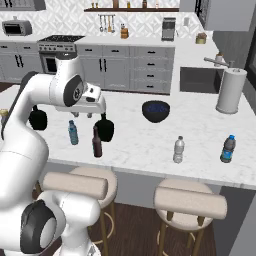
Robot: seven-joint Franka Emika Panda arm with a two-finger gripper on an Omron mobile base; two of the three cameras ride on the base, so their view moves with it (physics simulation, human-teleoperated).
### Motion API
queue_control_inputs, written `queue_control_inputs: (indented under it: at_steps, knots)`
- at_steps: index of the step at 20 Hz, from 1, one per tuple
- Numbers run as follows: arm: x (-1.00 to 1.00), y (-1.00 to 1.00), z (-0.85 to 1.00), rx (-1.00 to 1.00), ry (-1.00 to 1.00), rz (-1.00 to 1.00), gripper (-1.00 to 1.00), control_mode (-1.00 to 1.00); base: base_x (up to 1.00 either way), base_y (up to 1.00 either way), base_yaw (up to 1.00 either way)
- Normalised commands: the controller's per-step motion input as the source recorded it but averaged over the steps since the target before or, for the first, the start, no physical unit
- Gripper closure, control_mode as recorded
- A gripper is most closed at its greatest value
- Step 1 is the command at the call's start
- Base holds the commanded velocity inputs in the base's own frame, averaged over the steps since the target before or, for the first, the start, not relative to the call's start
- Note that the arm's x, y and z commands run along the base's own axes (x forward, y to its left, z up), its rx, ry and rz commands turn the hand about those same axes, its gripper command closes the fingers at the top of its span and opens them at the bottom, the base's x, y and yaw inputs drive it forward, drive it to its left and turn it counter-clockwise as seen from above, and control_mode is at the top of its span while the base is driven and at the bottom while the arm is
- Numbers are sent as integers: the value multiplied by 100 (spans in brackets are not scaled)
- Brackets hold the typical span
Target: Move the plastic bottles in the middle to the plastics group, and the glass bottles in the middle to the glass group.
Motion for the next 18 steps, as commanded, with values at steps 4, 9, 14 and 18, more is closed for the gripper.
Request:
queue_control_inputs:
  at_steps: [4, 9, 14, 18]
  knots:
    - [-16, -3, -9, 0, -1, 0, -100, -100, 0, 0, 0]
    - [-3, 16, -48, -1, 4, 0, -100, -100, 0, 0, 0]
    - [52, 23, -43, 3, 4, 0, -100, -100, 0, 0, 0]
    - [78, 8, -21, 0, 0, 0, -100, -100, 0, 0, 0]
